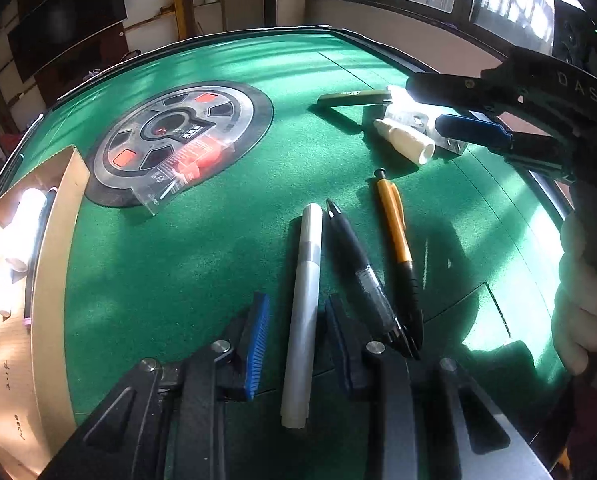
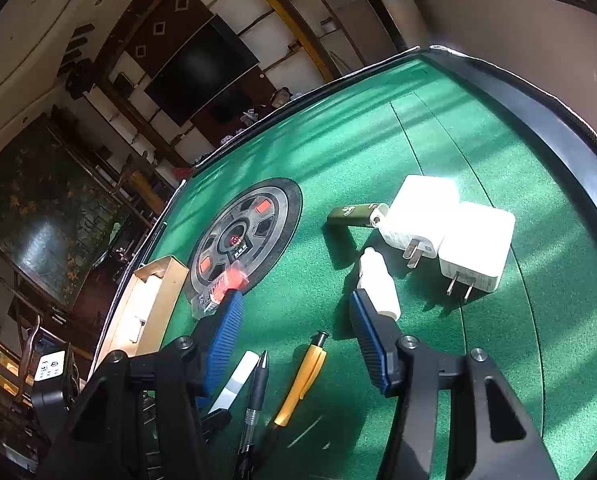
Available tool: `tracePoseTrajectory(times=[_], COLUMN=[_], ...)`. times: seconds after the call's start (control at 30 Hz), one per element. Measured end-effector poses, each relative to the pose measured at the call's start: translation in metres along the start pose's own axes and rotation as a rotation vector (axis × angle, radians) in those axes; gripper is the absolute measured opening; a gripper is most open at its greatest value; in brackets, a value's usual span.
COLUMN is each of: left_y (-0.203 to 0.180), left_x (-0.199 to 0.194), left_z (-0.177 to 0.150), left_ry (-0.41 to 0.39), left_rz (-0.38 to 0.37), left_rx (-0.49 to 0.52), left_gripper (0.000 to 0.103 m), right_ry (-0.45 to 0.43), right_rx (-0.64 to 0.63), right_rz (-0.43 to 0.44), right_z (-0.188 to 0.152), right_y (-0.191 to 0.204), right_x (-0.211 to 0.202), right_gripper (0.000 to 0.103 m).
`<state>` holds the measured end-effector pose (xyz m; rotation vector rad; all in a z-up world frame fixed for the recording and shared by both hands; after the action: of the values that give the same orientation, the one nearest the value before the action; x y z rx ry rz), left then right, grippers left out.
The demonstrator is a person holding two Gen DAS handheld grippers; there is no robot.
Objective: Organize rigid objects
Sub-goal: 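Grasp the white marker with the left tool while the right tool grasps the black pen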
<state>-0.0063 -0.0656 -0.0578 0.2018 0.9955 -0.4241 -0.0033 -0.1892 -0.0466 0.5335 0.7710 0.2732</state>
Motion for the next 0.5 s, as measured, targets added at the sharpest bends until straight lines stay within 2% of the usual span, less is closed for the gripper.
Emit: tracePoseTrajectory(times=[0.07,0.2,0.27,0.5], left_y=[-0.005,-0.011,-0.011,0.018], left_x=[0.004,0.007,0.003,-0.043], left_z=[0.006,0.013,0.01,0.002], left_ry=[-0.019,-0.049,-0.043,-0.132], left_rz=[0.025,0.025,-0.009,-0.039], left_rx=[0.024,0.043,0.027,-0.082], left_gripper=[0.031,0.031,0.011,0.011], right_ry=[0.001,-0.004,-0.011,-0.054], right_rx=[0.0,-0.013,-0.019,-0.07], right_rz=[-0.002,-0.028,-0.047,-0.104], right_z=[0.001,0.002,0.003,0.007], right_y=[-0.001,-0.004,-0.007,-0.008], right_x=[0.0,0.002,0.002,0.0], right_gripper=[0.055,0.055,0.055,0.055])
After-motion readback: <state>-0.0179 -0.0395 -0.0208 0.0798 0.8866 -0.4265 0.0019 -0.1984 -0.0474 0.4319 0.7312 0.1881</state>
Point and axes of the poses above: each gripper's, at about its wrist camera, not at the fingertips, and x roughly the way its jaws point, y to its left, z to its top, the point moved 9 cm from there along x, roughly the way its jaws point
